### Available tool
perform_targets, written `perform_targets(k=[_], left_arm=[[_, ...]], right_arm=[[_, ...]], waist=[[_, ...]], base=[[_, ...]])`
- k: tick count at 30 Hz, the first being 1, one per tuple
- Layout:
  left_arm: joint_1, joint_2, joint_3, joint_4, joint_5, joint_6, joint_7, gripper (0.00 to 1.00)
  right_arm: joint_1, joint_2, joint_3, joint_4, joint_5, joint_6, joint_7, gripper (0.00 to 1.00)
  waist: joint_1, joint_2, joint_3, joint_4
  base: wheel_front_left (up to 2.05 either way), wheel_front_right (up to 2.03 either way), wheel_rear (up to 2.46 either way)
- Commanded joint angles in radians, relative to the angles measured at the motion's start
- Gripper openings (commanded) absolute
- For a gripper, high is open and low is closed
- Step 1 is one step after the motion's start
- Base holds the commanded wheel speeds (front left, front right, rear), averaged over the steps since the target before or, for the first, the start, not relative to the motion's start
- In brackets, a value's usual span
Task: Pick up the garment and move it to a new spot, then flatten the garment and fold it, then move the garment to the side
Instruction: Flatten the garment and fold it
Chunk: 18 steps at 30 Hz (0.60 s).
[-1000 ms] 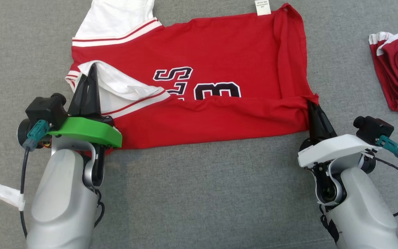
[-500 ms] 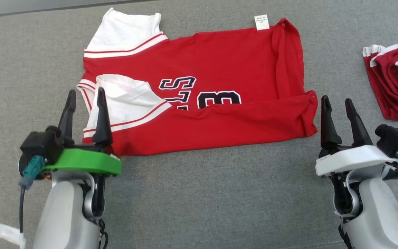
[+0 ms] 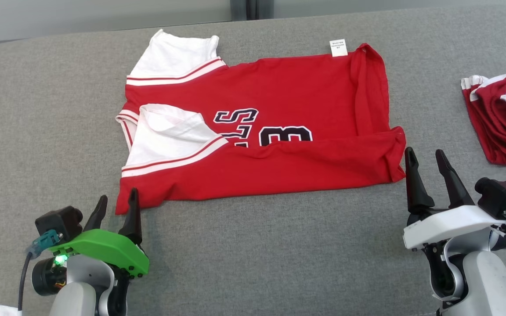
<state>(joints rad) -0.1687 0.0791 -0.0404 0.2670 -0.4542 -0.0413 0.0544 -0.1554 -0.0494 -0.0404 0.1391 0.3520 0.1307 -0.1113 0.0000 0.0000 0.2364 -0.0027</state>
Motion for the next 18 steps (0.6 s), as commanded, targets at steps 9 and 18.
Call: perform_targets(k=[9, 18], left_arm=[[-0.018, -0.007, 0.028, 0.05, -0.066, 0.077, 0.112, 1.0], [-0.022, -0.007, 0.023, 0.029, -0.077, 0.06, 0.09, 0.0]], right_arm=[[-0.007, -0.002, 0.016, -0.012, 0.003, 0.0, 0.02, 1.0], [-0.005, -0.002, 0.006, 0.051, -0.009, 0.0, 0.079, 1.0]], waist=[[0.0, 0.0, 0.039, -0.035], [0.0, 0.0, 0.04, -0.037]], base=[[0.0, 0.0, 0.0], [0.0, 0.0, 0.0]])
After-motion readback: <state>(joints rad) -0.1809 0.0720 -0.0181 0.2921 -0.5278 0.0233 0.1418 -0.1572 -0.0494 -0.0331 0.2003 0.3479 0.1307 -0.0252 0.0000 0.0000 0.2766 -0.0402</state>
